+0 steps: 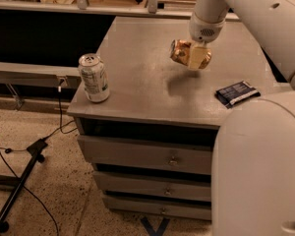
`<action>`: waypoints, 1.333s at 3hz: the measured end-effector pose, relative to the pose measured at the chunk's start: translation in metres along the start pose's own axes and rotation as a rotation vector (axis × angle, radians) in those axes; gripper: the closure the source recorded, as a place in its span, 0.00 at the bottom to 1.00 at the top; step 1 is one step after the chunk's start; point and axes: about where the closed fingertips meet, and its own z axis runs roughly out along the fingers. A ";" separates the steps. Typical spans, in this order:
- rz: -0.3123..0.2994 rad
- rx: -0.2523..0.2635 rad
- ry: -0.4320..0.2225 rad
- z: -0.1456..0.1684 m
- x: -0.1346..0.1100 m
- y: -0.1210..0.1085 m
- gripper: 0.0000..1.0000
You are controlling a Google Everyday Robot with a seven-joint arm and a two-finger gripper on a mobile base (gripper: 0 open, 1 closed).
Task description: Knock orange can over
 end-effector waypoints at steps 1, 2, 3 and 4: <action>-0.001 0.002 -0.002 0.003 -0.001 -0.001 0.00; -0.008 0.005 -0.012 0.004 -0.001 -0.002 0.00; -0.030 -0.003 -0.131 -0.003 0.005 0.000 0.00; -0.068 0.029 -0.300 -0.028 0.018 0.002 0.00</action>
Offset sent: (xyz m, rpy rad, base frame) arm 0.0003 -0.0008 0.0015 0.0205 -0.0152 0.0208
